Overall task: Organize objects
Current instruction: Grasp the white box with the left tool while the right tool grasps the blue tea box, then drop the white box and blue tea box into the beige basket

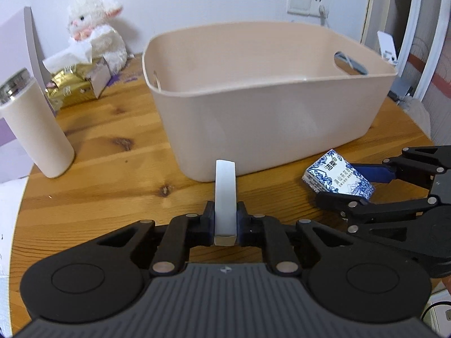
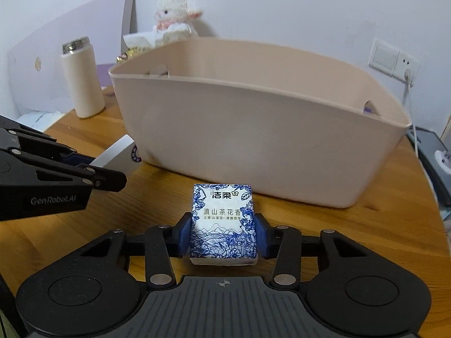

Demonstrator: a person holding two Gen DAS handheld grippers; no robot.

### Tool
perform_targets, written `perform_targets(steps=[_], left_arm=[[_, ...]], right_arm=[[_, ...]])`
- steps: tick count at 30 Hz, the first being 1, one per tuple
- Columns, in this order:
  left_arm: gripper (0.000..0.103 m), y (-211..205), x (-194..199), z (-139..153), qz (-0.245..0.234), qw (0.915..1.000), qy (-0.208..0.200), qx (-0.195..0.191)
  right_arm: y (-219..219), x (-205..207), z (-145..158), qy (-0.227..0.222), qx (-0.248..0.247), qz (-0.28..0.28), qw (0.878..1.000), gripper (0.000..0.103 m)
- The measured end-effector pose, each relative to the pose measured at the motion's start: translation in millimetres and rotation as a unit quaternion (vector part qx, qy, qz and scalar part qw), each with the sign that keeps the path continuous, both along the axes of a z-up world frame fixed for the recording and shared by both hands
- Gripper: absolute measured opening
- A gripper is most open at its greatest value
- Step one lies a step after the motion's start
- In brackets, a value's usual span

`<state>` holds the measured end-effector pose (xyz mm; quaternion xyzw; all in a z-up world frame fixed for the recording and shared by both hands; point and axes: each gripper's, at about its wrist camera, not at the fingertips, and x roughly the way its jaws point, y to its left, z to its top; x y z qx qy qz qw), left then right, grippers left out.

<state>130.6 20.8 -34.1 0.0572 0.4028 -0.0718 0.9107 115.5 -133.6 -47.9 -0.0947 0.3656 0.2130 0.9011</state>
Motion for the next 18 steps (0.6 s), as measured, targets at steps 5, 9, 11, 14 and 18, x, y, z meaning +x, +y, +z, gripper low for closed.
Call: perform_targets(steps=[5, 9, 11, 14, 18], left_arm=[[0.016, -0.8, -12.7, 18.1, -0.001, 0.9997, -0.024, 0.0], [0.016, -1.6, -19.4, 32.8, 0.001, 0.999, -0.045, -0.001], [0.016, -2.1, -20.7, 41.8, 0.001, 0.9983, -0.057, 0.0], [0.016, -3.4, -20.3, 56.1, 0.002, 0.997, -0.078, 0.002], [0.016, -5.7, -14.0, 74.2, 0.002, 0.995, -0.1, 0.002]], right_arm=[[-8.6, -14.9, 25.4, -0.029, 0.015, 0.002, 0.999, 0.042], [-14.6, -22.4, 47.1, -0.061, 0.022, 0.002, 0.998, 0.042], [-17.3, -24.1, 57.3, -0.076, 0.026, 0.0, 0.997, 0.042], [-20.7, -22.9, 71.1, -0.098, 0.032, -0.005, 0.995, 0.043], [-26.3, -14.7, 85.8, -0.124, 0.038, -0.014, 0.991, 0.043]])
